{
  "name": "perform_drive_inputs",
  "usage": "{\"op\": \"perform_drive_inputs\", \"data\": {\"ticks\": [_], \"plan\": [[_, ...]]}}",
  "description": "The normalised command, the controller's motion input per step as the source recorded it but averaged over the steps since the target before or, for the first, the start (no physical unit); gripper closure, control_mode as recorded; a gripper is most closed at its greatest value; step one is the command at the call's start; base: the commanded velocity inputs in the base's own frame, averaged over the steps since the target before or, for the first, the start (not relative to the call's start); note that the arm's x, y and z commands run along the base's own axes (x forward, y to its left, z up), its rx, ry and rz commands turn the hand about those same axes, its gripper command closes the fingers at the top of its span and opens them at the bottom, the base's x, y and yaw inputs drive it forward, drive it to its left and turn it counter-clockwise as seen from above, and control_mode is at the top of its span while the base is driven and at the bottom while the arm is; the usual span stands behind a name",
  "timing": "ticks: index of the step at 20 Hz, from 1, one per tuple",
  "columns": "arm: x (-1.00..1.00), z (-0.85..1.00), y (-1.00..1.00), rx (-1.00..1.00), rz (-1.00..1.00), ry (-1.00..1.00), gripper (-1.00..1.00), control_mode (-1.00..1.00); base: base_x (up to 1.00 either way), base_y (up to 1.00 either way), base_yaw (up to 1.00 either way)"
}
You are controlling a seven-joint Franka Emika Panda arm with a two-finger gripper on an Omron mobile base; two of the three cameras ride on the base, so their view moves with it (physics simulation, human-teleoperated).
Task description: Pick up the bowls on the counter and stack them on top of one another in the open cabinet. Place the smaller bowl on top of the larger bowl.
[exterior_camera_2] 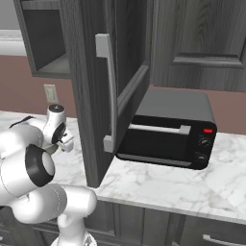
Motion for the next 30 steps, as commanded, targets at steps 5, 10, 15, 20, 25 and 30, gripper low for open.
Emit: {"op": "perform_drive_inputs", "data": {"ticks": [5,10,15,20,25,30], "plan": [[-0.09,-0.21,0.00,0.00,0.00,-0.02,-1.00,-1.00,0.00,0.00,0.00],[-0.14,-0.24,-0.03,0.00,0.00,-0.07,-1.00,-1.00,0.00,0.00,0.00],[-0.09,-0.25,-0.02,0.00,0.00,-0.07,-1.00,-1.00,0.00,0.00,0.00],[0.00,-0.28,0.00,0.00,0.01,-0.01,-1.00,-1.00,0.00,0.00,0.00],[0.00,-0.36,0.00,0.00,0.01,0.00,-1.00,-1.00,0.00,0.00,0.00],[0.00,-0.41,0.00,0.00,0.02,0.00,-1.00,-1.00,0.00,0.00,0.00]]}}
